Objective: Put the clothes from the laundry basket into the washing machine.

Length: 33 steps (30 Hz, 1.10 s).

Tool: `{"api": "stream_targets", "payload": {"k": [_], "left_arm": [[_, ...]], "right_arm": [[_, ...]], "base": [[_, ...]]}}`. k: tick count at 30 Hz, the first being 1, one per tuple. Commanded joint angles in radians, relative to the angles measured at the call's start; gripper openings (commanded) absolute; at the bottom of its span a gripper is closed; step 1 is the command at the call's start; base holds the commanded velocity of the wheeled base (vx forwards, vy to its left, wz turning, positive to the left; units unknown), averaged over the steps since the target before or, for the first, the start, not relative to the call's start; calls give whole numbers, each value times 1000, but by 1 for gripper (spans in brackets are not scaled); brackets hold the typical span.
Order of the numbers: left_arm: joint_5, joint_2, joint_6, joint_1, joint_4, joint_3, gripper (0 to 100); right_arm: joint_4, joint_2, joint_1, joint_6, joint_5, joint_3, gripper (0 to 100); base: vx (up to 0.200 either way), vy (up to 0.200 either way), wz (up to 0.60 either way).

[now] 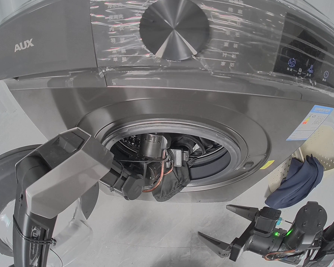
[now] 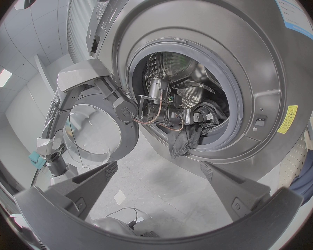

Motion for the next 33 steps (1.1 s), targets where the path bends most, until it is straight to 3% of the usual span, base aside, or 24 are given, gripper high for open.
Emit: {"api": "stream_targets", "payload": {"k": [1,2,10,14,17,20,28,29,33], "left_arm": [[-5,24,9,5,3,-3,100],[-5,30,11,5,4,-7,0],[-7,78,9,7,-7,-75,0],[5,93,-9,10,-10,-164,0],[42,125,-49,31,-22,-299,0],[50,137,-65,37,-43,-374,0],[56,144,-68,37,-100,-386,0],[56,142,-68,36,-100,-383,100],[56,136,-72,27,-105,-346,100]], "right_arm": [[0,1,1,0,-1,-1,100],[0,1,1,0,-1,-1,100],[-1,1,-1,0,2,-8,100],[-3,1,-1,0,2,-11,100],[-3,0,-1,0,-1,-28,100],[-3,-3,-1,0,-1,-28,100],[-3,0,-1,0,-1,-31,100],[-3,1,-1,0,-1,-31,100],[-3,1,-1,0,-1,-31,100]], "base": [[0,0,0],[0,0,0],[0,0,0],[0,0,0],[0,0,0],[0,0,0],[0,0,0],[0,0,0],[0,0,0]]}}
